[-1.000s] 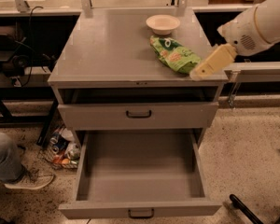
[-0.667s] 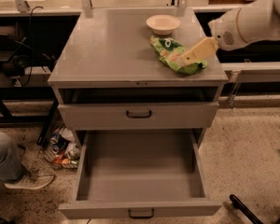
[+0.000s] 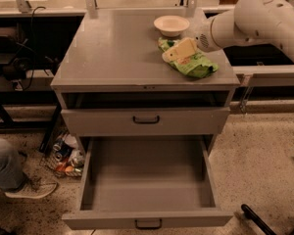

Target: Place green rice chip bag into middle drawer

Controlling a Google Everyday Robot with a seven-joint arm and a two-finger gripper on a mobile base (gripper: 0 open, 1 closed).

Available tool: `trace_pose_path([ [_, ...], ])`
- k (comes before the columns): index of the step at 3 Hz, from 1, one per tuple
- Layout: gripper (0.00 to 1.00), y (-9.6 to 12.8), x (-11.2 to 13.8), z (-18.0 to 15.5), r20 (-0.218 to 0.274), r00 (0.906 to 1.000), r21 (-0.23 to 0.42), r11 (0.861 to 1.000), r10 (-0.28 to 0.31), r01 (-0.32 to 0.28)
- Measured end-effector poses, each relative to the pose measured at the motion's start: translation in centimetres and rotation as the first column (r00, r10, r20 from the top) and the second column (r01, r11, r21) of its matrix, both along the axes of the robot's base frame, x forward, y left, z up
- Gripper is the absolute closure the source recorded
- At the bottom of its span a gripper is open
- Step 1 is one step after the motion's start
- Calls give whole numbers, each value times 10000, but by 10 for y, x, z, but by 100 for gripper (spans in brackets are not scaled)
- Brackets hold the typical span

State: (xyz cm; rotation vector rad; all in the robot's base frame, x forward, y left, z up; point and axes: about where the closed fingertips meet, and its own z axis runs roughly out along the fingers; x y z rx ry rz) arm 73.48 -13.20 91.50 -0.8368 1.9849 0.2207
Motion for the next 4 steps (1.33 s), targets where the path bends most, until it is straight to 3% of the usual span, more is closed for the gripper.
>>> trace_pose_path([
  [2,0,-6,14,-46,-785,9897,-34,9928,-1196,1197],
  [3,15,-7,17,-61,-1025,9842,-35,9895,-1444,1448],
  [4,38,-10,14,-69,-1184,9807,26,9875,-1559,1573],
])
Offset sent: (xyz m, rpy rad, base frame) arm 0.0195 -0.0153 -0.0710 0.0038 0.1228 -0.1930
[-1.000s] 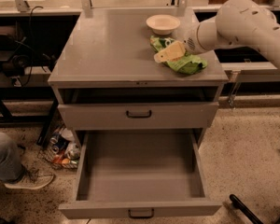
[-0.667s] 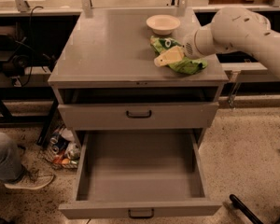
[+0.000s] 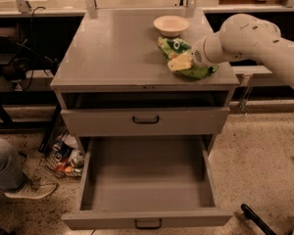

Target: Place green rice chip bag into middle drawer

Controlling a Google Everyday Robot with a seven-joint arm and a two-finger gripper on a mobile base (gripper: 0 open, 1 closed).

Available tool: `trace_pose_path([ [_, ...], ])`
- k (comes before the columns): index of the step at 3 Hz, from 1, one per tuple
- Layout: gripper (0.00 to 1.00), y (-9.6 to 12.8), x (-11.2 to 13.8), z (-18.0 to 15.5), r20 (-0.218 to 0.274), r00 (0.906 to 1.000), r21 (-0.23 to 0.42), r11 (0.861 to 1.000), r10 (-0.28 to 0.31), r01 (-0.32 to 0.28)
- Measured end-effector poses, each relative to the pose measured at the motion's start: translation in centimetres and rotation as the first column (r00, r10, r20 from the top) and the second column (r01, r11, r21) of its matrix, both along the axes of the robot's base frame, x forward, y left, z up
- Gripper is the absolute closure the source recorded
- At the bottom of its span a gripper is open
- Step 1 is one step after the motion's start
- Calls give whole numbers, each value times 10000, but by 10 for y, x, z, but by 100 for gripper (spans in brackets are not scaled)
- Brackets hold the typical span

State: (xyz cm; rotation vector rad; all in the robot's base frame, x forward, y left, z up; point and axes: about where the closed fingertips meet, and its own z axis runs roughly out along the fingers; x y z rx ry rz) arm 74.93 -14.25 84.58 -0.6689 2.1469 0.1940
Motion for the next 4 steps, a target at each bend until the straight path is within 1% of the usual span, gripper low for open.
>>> trace_pose_path([
  [1,62,-5,-15,15,302,9994,362,9992,170,-181],
  [2,85,-17,-57,42,657,9941,60,9962,862,-868],
  [3,100,-27,-109,78,742,9819,-522,9839,1743,-1707],
  [4,100,-25,-124,70,273,9759,-720,9741,2165,-2141],
])
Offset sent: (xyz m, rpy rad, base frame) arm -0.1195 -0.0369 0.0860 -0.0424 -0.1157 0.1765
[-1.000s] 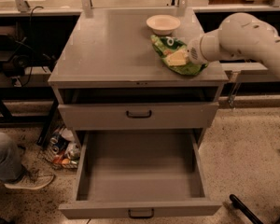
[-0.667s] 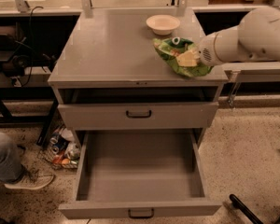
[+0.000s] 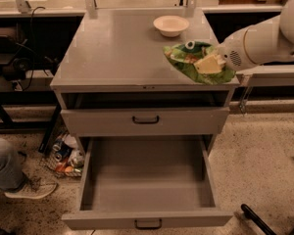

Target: Place green rice chip bag into middle drawer

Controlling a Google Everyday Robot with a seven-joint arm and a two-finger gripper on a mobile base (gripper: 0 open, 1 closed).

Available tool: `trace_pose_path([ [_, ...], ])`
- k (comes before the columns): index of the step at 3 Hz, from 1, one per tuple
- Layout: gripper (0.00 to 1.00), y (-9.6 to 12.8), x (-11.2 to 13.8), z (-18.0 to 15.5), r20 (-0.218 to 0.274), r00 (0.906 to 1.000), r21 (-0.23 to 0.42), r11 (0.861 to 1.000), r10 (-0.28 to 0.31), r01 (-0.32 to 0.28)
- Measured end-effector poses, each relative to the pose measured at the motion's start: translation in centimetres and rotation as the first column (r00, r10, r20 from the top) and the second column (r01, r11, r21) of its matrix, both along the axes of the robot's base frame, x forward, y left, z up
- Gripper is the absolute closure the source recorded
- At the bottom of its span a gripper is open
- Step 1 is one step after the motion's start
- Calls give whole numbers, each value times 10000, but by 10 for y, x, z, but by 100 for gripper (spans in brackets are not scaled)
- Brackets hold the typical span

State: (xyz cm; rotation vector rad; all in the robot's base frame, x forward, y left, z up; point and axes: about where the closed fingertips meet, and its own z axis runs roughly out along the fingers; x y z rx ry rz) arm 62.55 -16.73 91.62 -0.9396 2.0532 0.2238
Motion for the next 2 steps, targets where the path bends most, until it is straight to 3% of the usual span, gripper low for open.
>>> trace_pose_path([
  [1,100,1,3,1,69,10000,47,10000,-62,61],
  [2,100,0,-13,-4,-6,9988,-214,9986,481,-481],
])
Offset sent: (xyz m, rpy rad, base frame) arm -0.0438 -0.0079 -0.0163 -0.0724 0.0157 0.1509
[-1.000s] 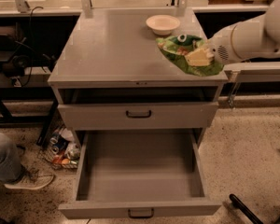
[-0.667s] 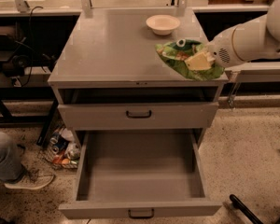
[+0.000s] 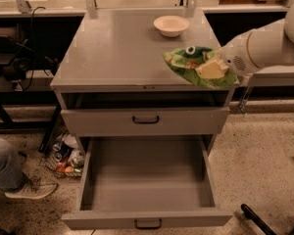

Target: Place green rice chip bag into middle drawer

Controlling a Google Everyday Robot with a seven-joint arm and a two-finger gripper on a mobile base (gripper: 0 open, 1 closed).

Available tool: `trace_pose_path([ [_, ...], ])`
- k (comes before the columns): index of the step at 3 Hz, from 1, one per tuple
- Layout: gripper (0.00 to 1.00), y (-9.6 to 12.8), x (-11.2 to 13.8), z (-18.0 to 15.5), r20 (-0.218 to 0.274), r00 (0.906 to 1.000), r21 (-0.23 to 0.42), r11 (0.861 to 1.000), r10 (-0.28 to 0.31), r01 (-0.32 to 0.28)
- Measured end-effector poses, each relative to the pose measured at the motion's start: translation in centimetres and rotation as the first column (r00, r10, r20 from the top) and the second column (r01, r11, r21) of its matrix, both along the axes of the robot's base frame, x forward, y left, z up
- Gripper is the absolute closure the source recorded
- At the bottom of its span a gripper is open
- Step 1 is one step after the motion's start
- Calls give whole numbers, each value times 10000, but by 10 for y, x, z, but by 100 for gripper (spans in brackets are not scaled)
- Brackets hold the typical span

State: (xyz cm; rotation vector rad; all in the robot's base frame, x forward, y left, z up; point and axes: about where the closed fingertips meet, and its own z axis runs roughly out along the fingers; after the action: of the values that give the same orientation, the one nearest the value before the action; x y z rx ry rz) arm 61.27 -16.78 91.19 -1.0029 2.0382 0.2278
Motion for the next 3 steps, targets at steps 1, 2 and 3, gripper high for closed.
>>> trace_pose_path([
  [1,100,7,-83,-37,-958,9781,-701,9789,1848,-1918],
  [2,100,7,-139,-78,-2039,9331,-1119,9398,2962,-3228],
  [3,100,8,-147,-85,-2222,9229,-1142,9317,3144,-3449],
])
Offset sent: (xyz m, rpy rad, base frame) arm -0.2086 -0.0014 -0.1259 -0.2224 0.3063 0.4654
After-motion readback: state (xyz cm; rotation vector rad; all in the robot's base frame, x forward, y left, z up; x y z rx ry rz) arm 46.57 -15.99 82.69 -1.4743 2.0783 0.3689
